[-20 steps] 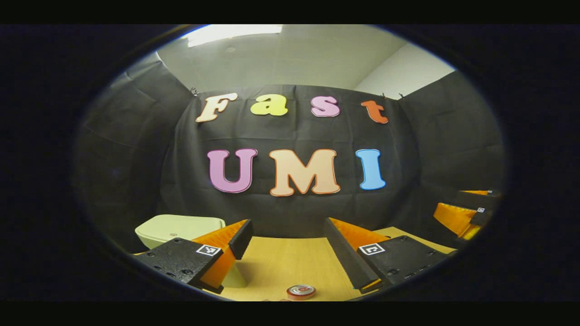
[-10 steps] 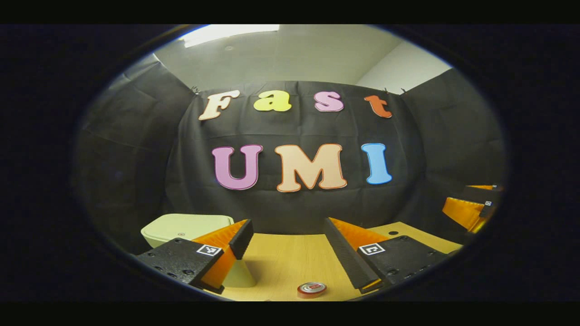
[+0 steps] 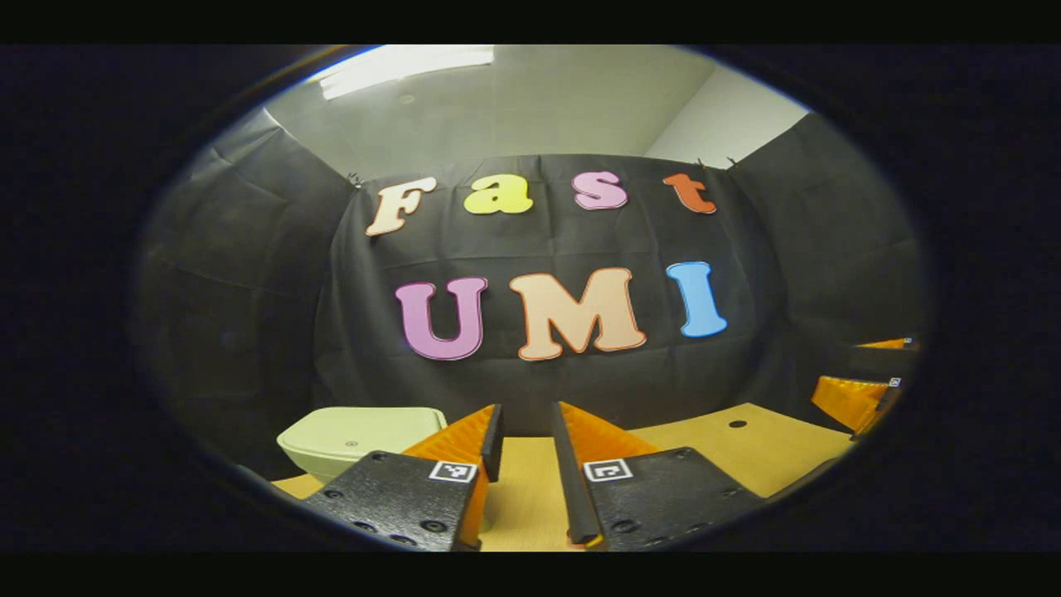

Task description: Press the lid of the desktop garbage bin to open it, pick up the crumpled paper on the desktop and throw it into the bin, then pick up the pop can on the desktop and drop it into the bin, and finally close the garbage bin lid.

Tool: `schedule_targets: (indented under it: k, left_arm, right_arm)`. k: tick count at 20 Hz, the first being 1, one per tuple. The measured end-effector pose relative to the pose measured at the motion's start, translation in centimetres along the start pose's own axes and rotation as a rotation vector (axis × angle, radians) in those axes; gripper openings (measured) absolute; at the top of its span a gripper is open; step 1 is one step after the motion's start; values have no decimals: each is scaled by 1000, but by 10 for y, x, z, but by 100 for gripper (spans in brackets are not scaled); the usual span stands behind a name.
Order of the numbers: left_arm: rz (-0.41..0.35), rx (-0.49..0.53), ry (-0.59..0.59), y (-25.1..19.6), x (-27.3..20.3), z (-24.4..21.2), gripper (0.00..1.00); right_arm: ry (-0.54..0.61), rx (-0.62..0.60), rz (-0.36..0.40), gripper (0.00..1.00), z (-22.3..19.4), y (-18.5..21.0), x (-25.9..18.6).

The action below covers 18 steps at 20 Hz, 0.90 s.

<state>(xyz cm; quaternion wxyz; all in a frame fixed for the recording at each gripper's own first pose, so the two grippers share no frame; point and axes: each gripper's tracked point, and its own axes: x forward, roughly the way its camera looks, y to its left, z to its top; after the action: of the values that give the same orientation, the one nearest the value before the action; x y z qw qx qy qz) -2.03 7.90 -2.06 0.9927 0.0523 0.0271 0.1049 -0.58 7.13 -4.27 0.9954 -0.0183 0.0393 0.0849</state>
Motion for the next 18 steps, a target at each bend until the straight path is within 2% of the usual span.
schedule_targets:
  k: [1,2,5,12,18]
  left_arm:
    - [14,-11,16,7,0,-3,26]
    - [40,-17,32,15,1,-7,13]
    - [126,0,44,48,0,-13,0]
    - [210,22,62,105,9,-21,0]
    - [280,35,108,151,17,-45,0]
  right_arm:
    - [1,-3,7,98,0,3,-1]
    - [4,-6,12,98,-1,5,0]
    - [19,7,29,98,-4,13,-2]
    - [35,-12,77,98,-10,38,-1]
    - [56,-14,78,98,-14,46,0]
